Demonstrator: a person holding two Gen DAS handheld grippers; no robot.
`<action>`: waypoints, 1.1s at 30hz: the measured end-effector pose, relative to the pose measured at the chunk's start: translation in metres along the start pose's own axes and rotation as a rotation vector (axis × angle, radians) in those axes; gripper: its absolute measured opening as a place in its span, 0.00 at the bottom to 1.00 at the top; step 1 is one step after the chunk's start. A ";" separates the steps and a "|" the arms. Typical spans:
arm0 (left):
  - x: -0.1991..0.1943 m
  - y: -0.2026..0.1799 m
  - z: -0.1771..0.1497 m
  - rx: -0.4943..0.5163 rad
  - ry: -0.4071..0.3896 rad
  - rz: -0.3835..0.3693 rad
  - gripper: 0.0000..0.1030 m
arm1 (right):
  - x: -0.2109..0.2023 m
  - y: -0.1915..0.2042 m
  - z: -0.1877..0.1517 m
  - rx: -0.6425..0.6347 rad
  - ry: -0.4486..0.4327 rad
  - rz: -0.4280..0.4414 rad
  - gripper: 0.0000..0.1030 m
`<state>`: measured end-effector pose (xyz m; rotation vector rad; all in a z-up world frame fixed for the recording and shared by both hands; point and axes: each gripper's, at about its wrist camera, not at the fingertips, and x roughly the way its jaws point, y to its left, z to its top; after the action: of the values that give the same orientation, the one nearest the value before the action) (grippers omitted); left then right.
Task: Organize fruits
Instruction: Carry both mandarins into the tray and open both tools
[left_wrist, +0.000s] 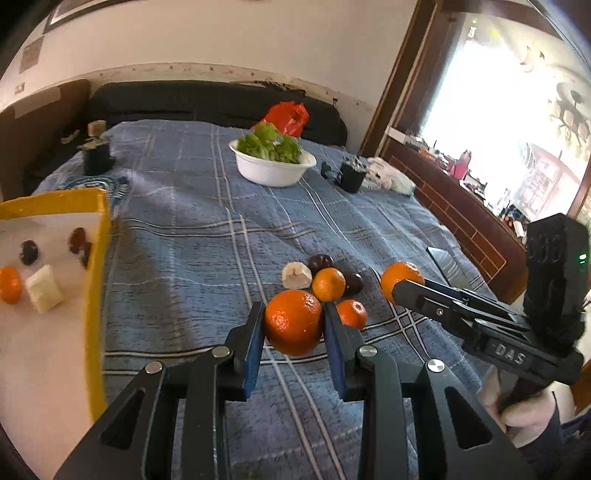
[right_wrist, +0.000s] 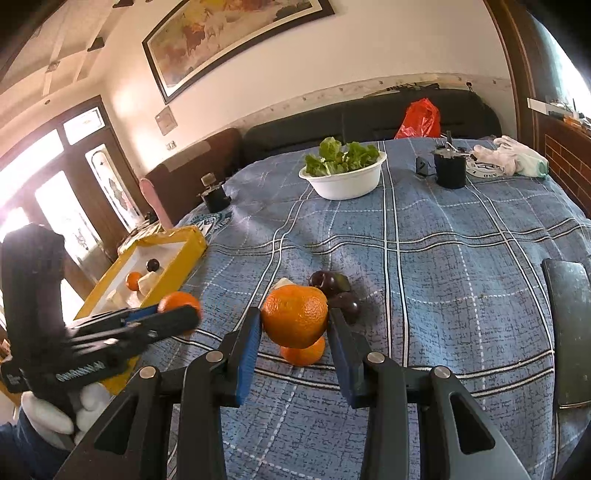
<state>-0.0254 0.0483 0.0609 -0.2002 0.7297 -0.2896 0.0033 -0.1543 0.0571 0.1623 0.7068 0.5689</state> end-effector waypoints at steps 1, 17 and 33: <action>-0.006 0.003 0.000 -0.005 -0.008 0.004 0.29 | 0.000 0.001 0.000 0.001 0.002 0.001 0.39; -0.085 0.105 -0.013 -0.160 -0.071 0.175 0.29 | 0.024 0.111 0.012 -0.101 0.143 0.212 0.39; -0.076 0.163 -0.034 -0.278 0.017 0.274 0.29 | 0.147 0.217 0.029 -0.157 0.360 0.254 0.40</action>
<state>-0.0718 0.2239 0.0383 -0.3574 0.8027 0.0727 0.0174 0.1089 0.0664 0.0010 0.9939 0.9075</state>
